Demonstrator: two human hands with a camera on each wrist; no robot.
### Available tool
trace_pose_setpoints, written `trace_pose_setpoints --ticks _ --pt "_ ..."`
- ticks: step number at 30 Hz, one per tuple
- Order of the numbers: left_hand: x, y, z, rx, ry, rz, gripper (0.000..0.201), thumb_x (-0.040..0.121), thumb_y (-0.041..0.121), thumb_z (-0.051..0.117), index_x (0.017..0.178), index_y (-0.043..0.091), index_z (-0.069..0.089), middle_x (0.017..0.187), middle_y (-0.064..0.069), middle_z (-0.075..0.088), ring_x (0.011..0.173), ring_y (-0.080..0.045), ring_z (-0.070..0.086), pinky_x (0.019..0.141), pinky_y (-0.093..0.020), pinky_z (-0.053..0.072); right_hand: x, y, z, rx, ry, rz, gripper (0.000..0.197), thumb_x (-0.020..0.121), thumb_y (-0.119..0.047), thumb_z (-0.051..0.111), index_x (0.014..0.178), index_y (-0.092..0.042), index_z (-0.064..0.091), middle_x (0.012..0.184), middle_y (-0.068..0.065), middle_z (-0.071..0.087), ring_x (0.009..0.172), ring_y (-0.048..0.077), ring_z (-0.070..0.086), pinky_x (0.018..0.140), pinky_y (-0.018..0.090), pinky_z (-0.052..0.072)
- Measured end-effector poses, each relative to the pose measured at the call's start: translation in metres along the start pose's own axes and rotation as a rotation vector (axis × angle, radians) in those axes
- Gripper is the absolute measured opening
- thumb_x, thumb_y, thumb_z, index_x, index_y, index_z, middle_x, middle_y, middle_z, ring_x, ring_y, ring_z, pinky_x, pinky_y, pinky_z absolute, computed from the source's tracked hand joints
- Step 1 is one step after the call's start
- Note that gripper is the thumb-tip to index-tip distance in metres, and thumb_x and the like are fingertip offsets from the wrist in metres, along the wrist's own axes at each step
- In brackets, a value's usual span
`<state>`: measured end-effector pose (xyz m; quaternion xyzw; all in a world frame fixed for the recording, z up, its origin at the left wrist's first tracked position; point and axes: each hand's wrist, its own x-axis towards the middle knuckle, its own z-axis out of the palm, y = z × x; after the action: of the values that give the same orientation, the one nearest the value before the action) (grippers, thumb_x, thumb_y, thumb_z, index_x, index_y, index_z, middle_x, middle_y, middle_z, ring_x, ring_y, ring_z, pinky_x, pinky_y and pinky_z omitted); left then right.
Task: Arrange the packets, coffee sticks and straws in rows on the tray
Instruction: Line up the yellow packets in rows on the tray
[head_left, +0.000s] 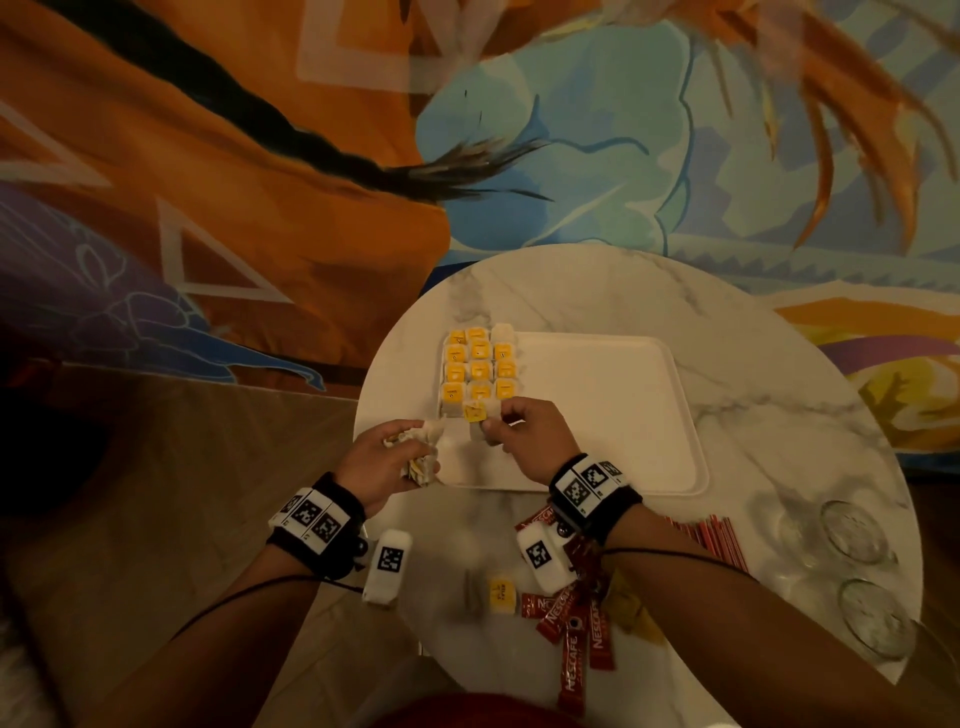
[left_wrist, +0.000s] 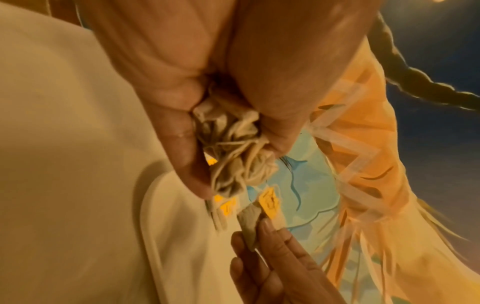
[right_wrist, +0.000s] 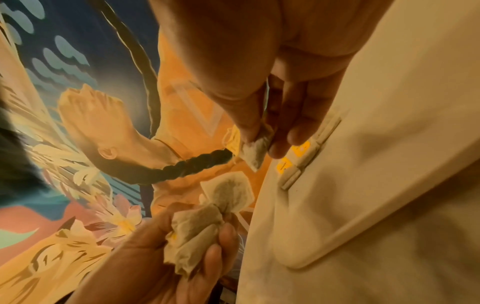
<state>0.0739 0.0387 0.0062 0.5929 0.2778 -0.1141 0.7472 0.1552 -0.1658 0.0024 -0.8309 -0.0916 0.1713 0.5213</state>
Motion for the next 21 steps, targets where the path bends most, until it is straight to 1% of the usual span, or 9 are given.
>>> trace_pose_setpoints --ticks 2,3,4,7,9,12,13,18,21 --pt "0.003 0.0 -0.005 -0.031 0.025 -0.009 0.032 0.089 -0.005 0.061 0.118 0.008 0.063 0.097 -0.018 0.068 0.084 -0.032 0.07 0.072 -0.039 0.059 0.013 0.001 0.006 -0.1 0.029 0.019 0.025 0.082 -0.03 0.075 0.064 -0.019 0.062 0.062 0.002 0.06 0.061 0.014 0.055 0.063 0.035 0.048" --pt "0.004 0.0 -0.008 -0.042 0.034 -0.012 0.034 0.089 -0.004 0.061 0.12 0.008 0.062 0.101 -0.019 0.067 0.09 -0.034 0.068 0.074 -0.04 0.059 0.018 0.0 0.009 -0.13 0.037 0.027 0.029 0.081 -0.031 0.076 0.061 -0.016 0.06 0.059 0.002 0.054 0.059 0.015 0.049 0.061 0.034 0.044" --pt "0.005 0.0 -0.01 -0.052 0.041 -0.015 0.035 0.089 -0.003 0.062 0.122 0.008 0.062 0.104 -0.02 0.066 0.094 -0.035 0.066 0.076 -0.041 0.058 0.023 0.0 0.013 -0.158 0.036 0.035 0.03 0.081 -0.031 0.076 0.061 -0.014 0.06 0.059 0.002 0.053 0.06 0.017 0.049 0.061 0.034 0.044" --pt "0.006 -0.001 -0.015 -0.077 0.058 -0.018 0.034 0.09 -0.002 0.062 0.122 0.009 0.062 0.1 -0.019 0.066 0.089 -0.034 0.067 0.074 -0.04 0.057 0.032 -0.004 0.023 -0.247 -0.005 0.031 0.026 0.081 -0.03 0.076 0.064 -0.012 0.067 0.064 0.006 0.063 0.067 0.025 0.06 0.062 0.033 0.047" --pt "0.006 -0.002 -0.018 -0.089 0.064 -0.024 0.033 0.09 -0.002 0.062 0.121 0.009 0.062 0.097 -0.019 0.067 0.084 -0.033 0.069 0.071 -0.038 0.057 0.038 -0.006 0.029 -0.313 -0.027 0.019 0.027 0.083 -0.03 0.075 0.062 -0.015 0.066 0.061 0.003 0.061 0.066 0.022 0.058 0.058 0.029 0.043" --pt "0.007 -0.002 -0.02 -0.109 0.07 -0.033 0.033 0.089 -0.002 0.063 0.12 0.009 0.063 0.097 -0.019 0.067 0.082 -0.033 0.07 0.067 -0.037 0.058 0.045 -0.006 0.034 -0.386 -0.043 0.033 0.025 0.084 -0.029 0.074 0.068 -0.01 0.068 0.064 0.001 0.06 0.067 0.021 0.057 0.061 0.029 0.042" --pt "0.007 -0.003 -0.021 -0.117 0.069 -0.036 0.032 0.089 -0.002 0.063 0.119 0.01 0.063 0.098 -0.019 0.067 0.082 -0.032 0.07 0.066 -0.037 0.058 0.047 -0.006 0.035 -0.403 -0.048 0.04 0.024 0.084 -0.028 0.075 0.068 -0.012 0.066 0.063 0.0 0.058 0.068 0.02 0.056 0.061 0.028 0.04" --pt "0.01 -0.003 -0.02 -0.132 0.055 -0.046 0.03 0.09 -0.003 0.062 0.117 0.01 0.063 0.097 -0.019 0.067 0.084 -0.033 0.068 0.072 -0.039 0.058 0.054 -0.005 0.038 -0.443 -0.066 0.092 0.017 0.082 -0.027 0.076 0.074 -0.022 0.061 0.08 0.0 0.063 0.081 0.023 0.063 0.074 0.032 0.051" --pt "0.01 -0.002 -0.016 -0.133 0.044 -0.048 0.028 0.089 -0.004 0.062 0.113 0.011 0.065 0.096 -0.018 0.066 0.088 -0.034 0.066 0.075 -0.041 0.058 0.057 -0.004 0.038 -0.464 -0.054 0.105 0.017 0.083 -0.029 0.075 0.076 -0.025 0.06 0.086 -0.003 0.063 0.084 0.021 0.061 0.075 0.031 0.05"
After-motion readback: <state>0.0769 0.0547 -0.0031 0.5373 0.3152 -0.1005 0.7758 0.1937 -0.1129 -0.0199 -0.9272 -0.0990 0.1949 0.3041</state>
